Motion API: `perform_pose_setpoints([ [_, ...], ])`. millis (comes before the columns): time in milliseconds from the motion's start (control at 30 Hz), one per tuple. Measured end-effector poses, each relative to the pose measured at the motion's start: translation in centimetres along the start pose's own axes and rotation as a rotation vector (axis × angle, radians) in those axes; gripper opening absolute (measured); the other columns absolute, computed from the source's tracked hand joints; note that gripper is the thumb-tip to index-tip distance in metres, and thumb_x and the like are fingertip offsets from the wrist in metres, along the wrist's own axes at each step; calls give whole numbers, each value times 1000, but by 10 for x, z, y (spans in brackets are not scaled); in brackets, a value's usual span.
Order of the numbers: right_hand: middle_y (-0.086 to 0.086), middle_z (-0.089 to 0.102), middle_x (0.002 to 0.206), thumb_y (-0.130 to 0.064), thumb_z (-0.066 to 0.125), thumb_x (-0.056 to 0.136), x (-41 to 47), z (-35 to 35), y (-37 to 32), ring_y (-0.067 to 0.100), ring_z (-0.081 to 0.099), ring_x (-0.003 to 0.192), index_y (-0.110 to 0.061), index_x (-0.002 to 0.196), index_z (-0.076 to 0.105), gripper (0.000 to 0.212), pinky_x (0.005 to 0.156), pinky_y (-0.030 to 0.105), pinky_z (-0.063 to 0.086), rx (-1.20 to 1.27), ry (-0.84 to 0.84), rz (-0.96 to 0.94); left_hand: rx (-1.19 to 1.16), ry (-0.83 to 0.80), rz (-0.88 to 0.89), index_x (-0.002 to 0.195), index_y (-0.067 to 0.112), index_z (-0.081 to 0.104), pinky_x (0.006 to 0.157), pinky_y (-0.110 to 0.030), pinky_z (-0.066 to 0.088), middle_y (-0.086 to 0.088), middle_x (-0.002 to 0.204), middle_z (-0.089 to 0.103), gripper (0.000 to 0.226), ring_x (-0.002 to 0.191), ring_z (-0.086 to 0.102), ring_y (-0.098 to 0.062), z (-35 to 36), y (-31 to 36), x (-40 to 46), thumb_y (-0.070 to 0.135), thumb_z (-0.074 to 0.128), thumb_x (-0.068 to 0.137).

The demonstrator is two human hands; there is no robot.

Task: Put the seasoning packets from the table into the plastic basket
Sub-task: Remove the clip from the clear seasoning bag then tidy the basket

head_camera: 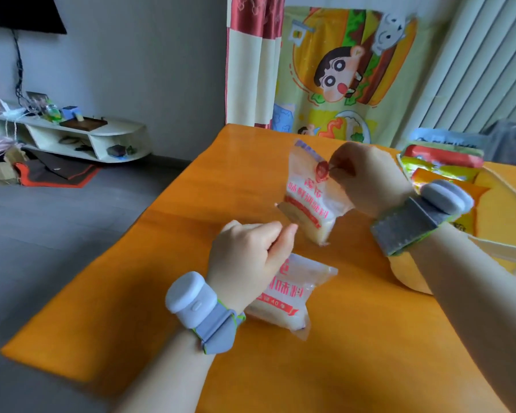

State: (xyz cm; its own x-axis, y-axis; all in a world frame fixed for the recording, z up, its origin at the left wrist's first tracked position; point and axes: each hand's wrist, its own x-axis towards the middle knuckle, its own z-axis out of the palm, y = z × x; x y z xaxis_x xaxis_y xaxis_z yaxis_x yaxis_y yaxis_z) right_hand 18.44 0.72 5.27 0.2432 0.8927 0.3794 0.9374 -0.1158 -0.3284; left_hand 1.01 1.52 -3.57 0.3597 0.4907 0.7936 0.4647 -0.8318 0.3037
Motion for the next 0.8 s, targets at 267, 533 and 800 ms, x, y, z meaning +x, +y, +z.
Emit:
perform_pose_setpoints([
  [267, -5, 58, 76, -7, 61, 81, -60, -36, 35, 10, 53, 72, -8, 88, 68, 10, 61, 4, 37, 148, 73, -108, -98, 112, -55, 97, 24, 46, 47, -32, 36, -3, 41, 51, 10, 39, 46, -29, 30, 58, 23, 30, 39, 92],
  [533, -8, 63, 65, -5, 64, 79, -94, -21, 67, 6, 56, 65, -17, 73, 65, 13, 59, 11, 41, 518, 160, 0, -9, 43, -72, 113, 11, 62, 49, -29, 36, -7, 46, 60, 33, 40, 51, -30, 69, 91, 24, 23, 43, 89],
  [800, -20, 64, 61, -4, 61, 83, -94, -2, 79, -3, 57, 62, -26, 67, 62, 27, 60, 9, 45, 862, 216, 120, -78, 4, -35, 88, 15, 59, 56, -25, 31, -5, 54, 63, 35, 46, 53, -30, 78, 82, 25, 35, 31, 95],
])
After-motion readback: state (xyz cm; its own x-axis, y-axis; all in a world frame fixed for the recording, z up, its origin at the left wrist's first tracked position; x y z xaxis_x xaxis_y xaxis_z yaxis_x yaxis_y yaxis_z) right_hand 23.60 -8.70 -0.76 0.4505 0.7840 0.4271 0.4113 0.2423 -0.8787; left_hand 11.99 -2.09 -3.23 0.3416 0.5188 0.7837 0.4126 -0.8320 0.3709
